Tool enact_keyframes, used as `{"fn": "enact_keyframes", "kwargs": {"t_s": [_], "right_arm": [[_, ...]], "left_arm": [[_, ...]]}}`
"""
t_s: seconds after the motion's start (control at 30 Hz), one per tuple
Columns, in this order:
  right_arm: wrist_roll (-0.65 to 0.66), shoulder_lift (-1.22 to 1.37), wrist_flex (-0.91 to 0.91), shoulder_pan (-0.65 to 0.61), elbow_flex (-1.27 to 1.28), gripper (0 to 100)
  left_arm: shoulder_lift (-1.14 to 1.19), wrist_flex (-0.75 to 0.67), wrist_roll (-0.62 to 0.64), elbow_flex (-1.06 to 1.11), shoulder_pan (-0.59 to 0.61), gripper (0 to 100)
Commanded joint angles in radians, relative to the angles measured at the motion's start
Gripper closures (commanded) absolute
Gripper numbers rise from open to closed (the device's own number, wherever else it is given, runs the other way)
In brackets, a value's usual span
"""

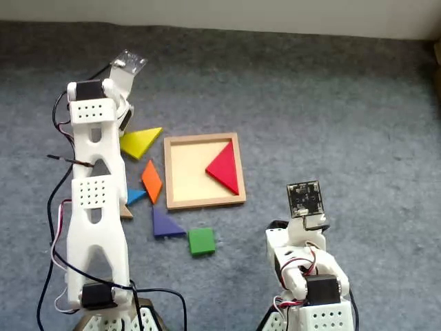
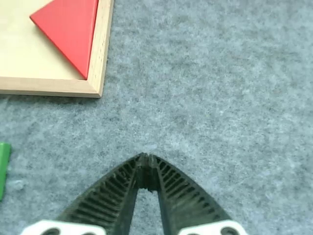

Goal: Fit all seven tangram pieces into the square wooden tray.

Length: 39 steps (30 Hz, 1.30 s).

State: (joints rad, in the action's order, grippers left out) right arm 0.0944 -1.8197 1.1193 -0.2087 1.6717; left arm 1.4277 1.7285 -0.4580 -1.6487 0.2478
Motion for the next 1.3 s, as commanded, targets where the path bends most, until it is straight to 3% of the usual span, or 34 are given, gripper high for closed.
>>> {"fn": "enact_keyframes", "kwargs": {"t_s": [0.0, 0.43, 0.6, 0.93, 1.13, 1.27], "right_arm": [[0.011, -0.004, 0.004, 0.012, 0.116, 98.1], [0.011, -0.004, 0.004, 0.012, 0.116, 98.1], [0.011, -0.004, 0.004, 0.012, 0.116, 98.1], [0.011, -0.004, 0.004, 0.012, 0.116, 98.1], [0.011, -0.004, 0.004, 0.012, 0.116, 98.1], [0.011, -0.004, 0.004, 0.012, 0.116, 98.1]], "left_arm": [[-0.056, 0.051, -0.009, -0.007, 0.035, 89], [-0.252, 0.054, -0.011, 0.019, 0.053, 88], [-0.394, 0.054, -0.017, 0.242, 0.027, 79], [-0.765, 0.046, -0.262, 0.832, -0.097, 79], [-0.776, 0.044, -0.361, 0.886, -0.133, 76], [-0.728, -0.037, -0.348, 0.883, -0.125, 72]]}}
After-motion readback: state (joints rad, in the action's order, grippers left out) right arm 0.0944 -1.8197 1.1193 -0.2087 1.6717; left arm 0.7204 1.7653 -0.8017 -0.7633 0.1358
